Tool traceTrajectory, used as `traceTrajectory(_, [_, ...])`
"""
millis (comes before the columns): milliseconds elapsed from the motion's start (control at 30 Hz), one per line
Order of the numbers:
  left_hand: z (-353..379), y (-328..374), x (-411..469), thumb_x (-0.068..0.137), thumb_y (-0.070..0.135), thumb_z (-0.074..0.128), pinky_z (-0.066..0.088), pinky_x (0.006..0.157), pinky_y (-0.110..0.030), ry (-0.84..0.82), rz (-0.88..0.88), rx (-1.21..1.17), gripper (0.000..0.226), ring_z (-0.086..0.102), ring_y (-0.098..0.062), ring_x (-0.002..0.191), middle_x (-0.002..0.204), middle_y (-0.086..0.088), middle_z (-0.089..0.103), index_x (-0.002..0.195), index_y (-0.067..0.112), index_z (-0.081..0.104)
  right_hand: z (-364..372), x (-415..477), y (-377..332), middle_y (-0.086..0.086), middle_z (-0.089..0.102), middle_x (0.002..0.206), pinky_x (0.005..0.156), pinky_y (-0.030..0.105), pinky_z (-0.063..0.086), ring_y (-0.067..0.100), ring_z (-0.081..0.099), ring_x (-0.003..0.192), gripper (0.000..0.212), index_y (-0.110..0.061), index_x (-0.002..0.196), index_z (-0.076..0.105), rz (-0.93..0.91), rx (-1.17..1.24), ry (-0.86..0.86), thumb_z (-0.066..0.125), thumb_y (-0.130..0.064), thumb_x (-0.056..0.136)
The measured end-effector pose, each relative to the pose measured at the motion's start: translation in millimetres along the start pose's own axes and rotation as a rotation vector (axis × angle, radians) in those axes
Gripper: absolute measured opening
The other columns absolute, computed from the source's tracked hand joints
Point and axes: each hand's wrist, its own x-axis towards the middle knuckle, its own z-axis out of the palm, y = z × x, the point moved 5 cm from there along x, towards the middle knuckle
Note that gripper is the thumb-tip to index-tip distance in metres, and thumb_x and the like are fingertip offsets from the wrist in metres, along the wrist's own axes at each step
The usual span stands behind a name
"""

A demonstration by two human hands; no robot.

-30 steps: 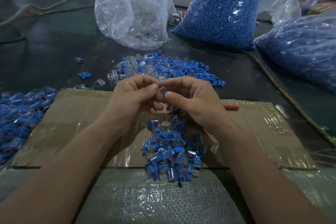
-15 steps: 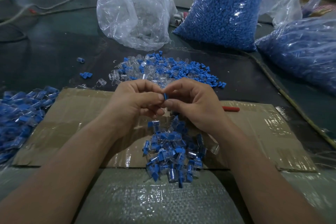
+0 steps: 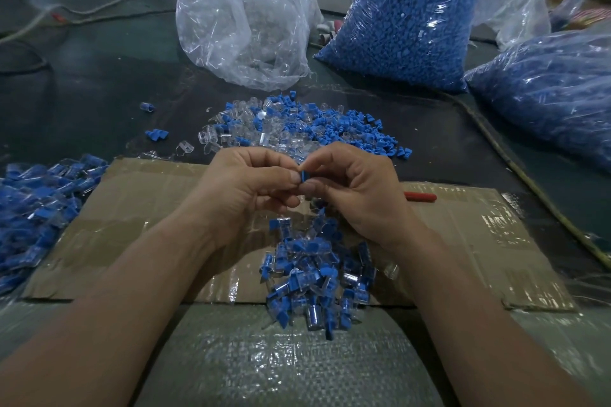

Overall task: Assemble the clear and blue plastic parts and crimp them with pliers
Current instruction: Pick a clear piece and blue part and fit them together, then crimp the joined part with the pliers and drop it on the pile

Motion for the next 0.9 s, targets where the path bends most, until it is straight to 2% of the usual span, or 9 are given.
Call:
traceTrajectory(700, [-2,-2,3,0.052,0.009,0.07,0.046,0.04,-0.017,0.043,0.028,0.02,0.007,0.06,-0.015,0.044,0.056,-0.01,0.065,0.059,0.01,0.067,0,-1,0,-0.014,0.063,0.08,0.073,0.013,0.05,-0.002,0.064,0.079,0.031,-0.031,0.085,0.056,0.007,0.02,-0.037,0.068,-0.003,0.076])
traceTrajectory(833, [-2,-2,2,0.052,0.008,0.068,0.048,0.042,-0.017,0.07,0.022,0.008,0.016,0.06,-0.014,0.046,0.057,-0.009,0.065,0.067,0.004,0.064,-18,0,7,-0.012,0.065,0.086,0.077,0.015,0.051,-0.001,0.064,0.082,0.028,-0.032,0.087,0.059,0.104,0.006,0.006,0.072,-0.012,0.072])
traceTrajectory(900, [-3,-1,1,0.052,0.009,0.068,0.049,0.043,-0.017,0.086,0.021,0.002,0.019,0.06,-0.013,0.046,0.057,-0.009,0.065,0.069,0.002,0.063,-36,-1,15,-0.013,0.065,0.081,0.072,0.008,0.048,-0.005,0.062,0.076,0.023,-0.033,0.083,0.06,0.187,-0.071,0.046,0.073,-0.018,0.071])
